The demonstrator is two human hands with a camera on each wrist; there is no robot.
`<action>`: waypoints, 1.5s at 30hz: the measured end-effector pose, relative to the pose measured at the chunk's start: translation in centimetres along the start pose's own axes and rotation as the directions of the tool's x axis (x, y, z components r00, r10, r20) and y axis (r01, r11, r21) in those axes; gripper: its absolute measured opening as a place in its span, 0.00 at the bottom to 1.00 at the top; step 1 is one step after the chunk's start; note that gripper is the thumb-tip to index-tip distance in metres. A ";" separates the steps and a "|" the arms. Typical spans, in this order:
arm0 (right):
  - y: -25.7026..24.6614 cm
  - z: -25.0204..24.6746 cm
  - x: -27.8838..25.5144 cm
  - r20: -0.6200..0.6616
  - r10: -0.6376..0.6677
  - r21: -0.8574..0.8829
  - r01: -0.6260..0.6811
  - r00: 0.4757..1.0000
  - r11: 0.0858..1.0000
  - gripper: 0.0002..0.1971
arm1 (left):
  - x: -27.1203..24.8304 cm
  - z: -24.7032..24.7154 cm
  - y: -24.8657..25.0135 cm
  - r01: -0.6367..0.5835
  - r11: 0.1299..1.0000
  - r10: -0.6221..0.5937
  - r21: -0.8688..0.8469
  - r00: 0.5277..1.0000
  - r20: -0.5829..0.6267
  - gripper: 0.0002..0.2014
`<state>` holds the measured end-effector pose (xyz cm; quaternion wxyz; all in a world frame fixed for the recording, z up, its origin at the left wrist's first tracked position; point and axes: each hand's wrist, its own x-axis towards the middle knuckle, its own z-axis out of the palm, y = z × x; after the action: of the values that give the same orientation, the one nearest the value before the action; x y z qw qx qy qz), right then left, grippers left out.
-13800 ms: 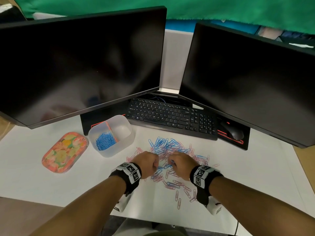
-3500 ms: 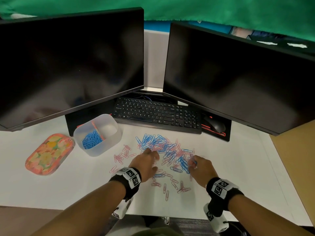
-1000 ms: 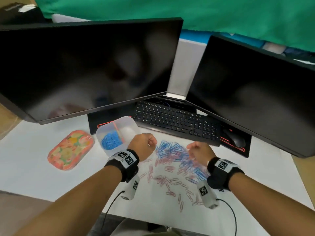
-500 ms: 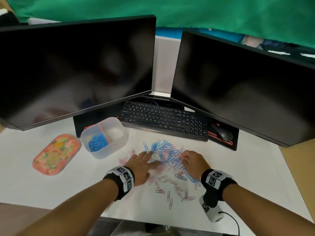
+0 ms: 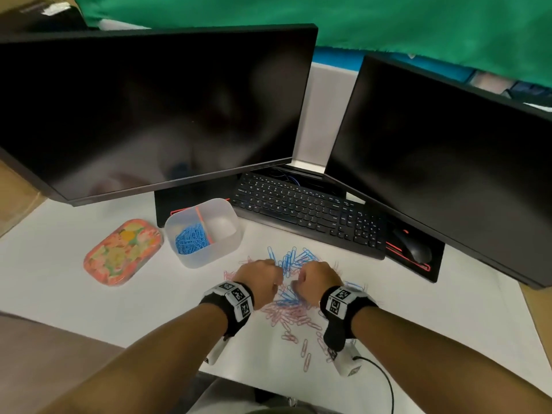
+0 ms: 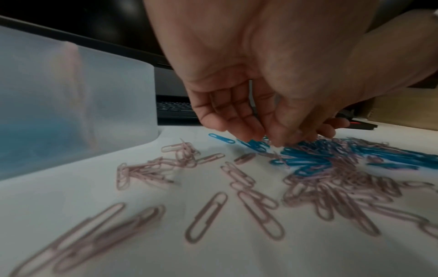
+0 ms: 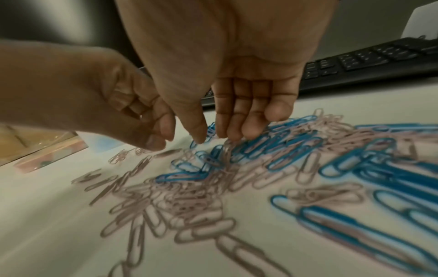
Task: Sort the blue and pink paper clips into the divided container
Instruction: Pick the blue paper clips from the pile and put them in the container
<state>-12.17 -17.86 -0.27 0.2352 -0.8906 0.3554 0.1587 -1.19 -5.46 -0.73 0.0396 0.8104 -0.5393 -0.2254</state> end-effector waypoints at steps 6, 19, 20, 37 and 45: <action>0.1 1.7 0.7 0.019 0.045 -0.004 -0.045 0.999 0.999 0.08 | 0.5 1.3 1.7 -0.042 0.998 0.037 0.057 0.995 0.096 0.15; 2.7 0.6 0.6 0.052 0.071 0.513 -0.088 0.996 0.854 0.03 | 0.4 1.4 0.7 -0.011 1.000 0.009 0.028 0.999 0.046 0.09; 3.0 0.3 0.6 0.071 0.083 0.576 -0.109 0.994 0.810 0.03 | 0.3 1.4 0.6 -0.016 1.000 0.015 0.026 0.999 0.035 0.09; 3.3 -1.1 -0.3 0.229 0.057 0.911 -0.235 0.972 0.338 0.04 | 0.6 1.7 0.8 -0.053 0.998 0.052 0.042 0.998 0.025 0.14; 3.6 -1.2 -0.9 0.224 0.045 0.924 -0.227 0.973 0.308 0.08 | 1.4 1.4 1.1 -0.055 0.998 0.054 0.041 0.997 0.047 0.10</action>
<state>-15.20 -20.30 0.08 0.7220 -0.5376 0.4354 0.0105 -2.27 -6.93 -2.15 0.0161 0.7907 -0.5666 -0.2314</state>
